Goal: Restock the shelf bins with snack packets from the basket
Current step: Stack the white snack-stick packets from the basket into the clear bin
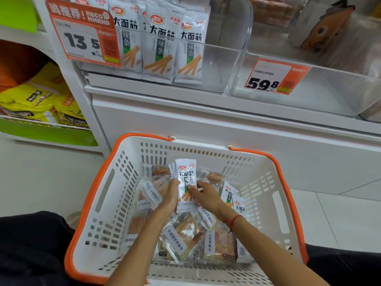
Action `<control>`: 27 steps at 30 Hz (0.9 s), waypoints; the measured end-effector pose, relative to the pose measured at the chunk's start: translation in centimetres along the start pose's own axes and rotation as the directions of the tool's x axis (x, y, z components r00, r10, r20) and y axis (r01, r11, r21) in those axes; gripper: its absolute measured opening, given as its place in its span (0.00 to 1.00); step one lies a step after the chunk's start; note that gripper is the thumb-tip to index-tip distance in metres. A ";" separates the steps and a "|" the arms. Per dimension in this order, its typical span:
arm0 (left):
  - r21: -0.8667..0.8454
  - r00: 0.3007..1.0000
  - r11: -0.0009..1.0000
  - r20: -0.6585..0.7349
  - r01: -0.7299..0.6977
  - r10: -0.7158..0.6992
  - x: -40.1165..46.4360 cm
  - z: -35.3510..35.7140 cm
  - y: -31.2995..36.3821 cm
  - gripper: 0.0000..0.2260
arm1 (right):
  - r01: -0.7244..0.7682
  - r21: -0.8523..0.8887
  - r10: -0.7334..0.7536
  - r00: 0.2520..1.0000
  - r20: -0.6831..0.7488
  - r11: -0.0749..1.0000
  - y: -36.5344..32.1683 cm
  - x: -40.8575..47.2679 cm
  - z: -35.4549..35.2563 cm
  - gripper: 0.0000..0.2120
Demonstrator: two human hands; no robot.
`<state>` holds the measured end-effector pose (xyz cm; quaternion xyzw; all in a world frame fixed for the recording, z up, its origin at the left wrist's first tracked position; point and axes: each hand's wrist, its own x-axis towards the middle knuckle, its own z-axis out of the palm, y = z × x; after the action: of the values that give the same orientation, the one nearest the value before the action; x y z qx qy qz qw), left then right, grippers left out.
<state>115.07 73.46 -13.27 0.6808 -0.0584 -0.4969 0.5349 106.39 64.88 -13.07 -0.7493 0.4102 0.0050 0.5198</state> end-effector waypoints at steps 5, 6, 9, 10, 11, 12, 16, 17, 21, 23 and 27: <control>0.094 0.995 0.993 0.079 -0.075 0.068 -0.9 -0.2 1.8 0.10 | 0.065 -0.066 -0.058 0.993 0.101 0.996 -1.5 0.5 -1.3 0.11; 0.128 0.991 0.987 0.102 -0.097 0.084 -1.3 -0.3 2.7 0.11 | 0.083 -0.054 -0.078 0.993 0.092 0.995 -2.0 0.6 -1.9 0.11; 0.266 0.970 0.938 0.160 -0.221 0.183 -1.7 -1.0 5.1 0.17 | 0.212 -0.031 -0.211 0.977 0.029 0.977 -4.3 0.2 -3.7 0.13; 0.314 0.955 0.908 0.188 -0.279 0.229 -1.9 -1.3 6.0 0.20 | 0.266 -0.021 -0.265 0.964 0.012 0.964 -5.0 -0.1 -4.2 0.14; 0.376 0.938 0.862 0.202 -0.341 0.283 -2.1 -1.6 7.0 0.21 | 0.321 -0.012 -0.322 0.947 -0.005 0.947 -5.8 -0.5 -4.7 0.15; 0.437 0.919 0.809 0.203 -0.393 0.337 -2.5 -1.8 8.1 0.21 | 0.380 -0.013 -0.380 0.925 -0.024 0.925 -6.6 -0.9 -5.1 0.15; 0.520 0.802 0.628 0.223 -0.579 0.554 -3.8 -3.3 12.4 0.17 | 0.586 -0.099 -0.594 0.795 -0.123 0.805 -10.6 -2.5 -7.1 0.18; 0.501 0.760 0.592 0.245 -0.631 0.602 -4.3 -3.7 13.5 0.16 | 0.629 -0.144 -0.645 0.752 -0.137 0.764 -11.7 -2.9 -7.7 0.19; 0.356 0.586 0.489 0.259 -0.797 0.767 -7.9 -4.3 18.2 0.17 | 0.773 -0.289 -0.825 0.536 -0.181 0.565 -16.5 -5.0 -10.2 0.18; 0.362 0.472 0.378 0.220 -0.852 0.854 -9.8 -4.2 20.5 0.18 | 0.796 -0.360 -0.874 0.437 -0.213 0.486 -18.9 -6.0 -11.4 0.17; 0.396 0.319 0.248 0.123 -0.884 0.940 -12.3 -3.6 25.5 0.18 | 0.775 -0.489 -0.912 0.288 -0.292 0.401 -23.2 -6.8 -13.5 0.18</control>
<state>123.18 72.65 14.10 0.6436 -0.5028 -0.0223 0.5767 110.64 61.28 14.10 -0.8796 0.0657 -0.4226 0.2084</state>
